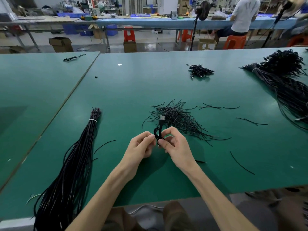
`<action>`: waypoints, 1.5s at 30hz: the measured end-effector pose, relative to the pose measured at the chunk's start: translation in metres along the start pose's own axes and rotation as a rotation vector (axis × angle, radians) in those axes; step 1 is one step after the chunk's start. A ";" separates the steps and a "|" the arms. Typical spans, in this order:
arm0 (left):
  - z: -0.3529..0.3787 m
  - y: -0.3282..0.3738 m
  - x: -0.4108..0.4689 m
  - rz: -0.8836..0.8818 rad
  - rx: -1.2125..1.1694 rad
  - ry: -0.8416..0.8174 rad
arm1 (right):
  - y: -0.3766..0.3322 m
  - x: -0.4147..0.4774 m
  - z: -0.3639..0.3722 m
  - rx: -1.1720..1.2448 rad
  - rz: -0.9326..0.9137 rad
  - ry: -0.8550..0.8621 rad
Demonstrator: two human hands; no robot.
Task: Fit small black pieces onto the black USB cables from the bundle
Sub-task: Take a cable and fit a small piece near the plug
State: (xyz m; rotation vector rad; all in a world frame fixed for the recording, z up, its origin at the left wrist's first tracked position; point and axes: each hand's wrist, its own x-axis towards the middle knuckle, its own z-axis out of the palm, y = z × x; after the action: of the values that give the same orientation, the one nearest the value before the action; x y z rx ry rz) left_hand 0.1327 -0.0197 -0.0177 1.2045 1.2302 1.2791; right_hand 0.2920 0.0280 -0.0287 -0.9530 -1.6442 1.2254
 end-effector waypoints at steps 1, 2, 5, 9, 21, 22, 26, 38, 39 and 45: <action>0.001 0.001 0.001 -0.012 -0.031 -0.017 | -0.001 -0.001 0.000 -0.025 -0.021 0.018; 0.001 0.001 0.001 -0.026 -0.063 -0.039 | -0.003 -0.001 0.001 -0.059 -0.055 0.045; -0.002 0.001 -0.001 -0.071 -0.169 -0.123 | -0.004 -0.004 0.004 -0.211 -0.222 0.169; -0.006 0.002 -0.001 -0.086 -0.153 -0.173 | 0.002 -0.006 0.007 -0.541 -0.399 0.342; -0.022 0.006 -0.007 0.251 0.457 -0.073 | -0.005 -0.012 0.005 0.000 -0.110 0.087; -0.021 0.004 -0.007 0.257 0.472 -0.071 | -0.006 -0.011 0.004 0.047 -0.063 0.074; -0.019 0.004 -0.004 0.276 0.505 -0.048 | -0.006 -0.006 0.000 0.088 0.033 0.015; -0.017 -0.002 -0.004 0.148 0.318 0.032 | -0.009 -0.005 -0.003 0.109 0.040 -0.091; -0.015 -0.001 -0.005 0.113 0.238 0.019 | -0.009 -0.005 -0.003 0.110 0.032 -0.081; -0.003 0.010 -0.007 -0.046 0.058 -0.028 | 0.000 -0.004 -0.006 0.056 0.001 0.012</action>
State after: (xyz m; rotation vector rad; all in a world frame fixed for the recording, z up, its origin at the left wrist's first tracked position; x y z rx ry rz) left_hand 0.1302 -0.0272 -0.0075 1.2250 1.2753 1.1959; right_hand 0.2986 0.0259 -0.0283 -0.9250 -1.5922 1.2574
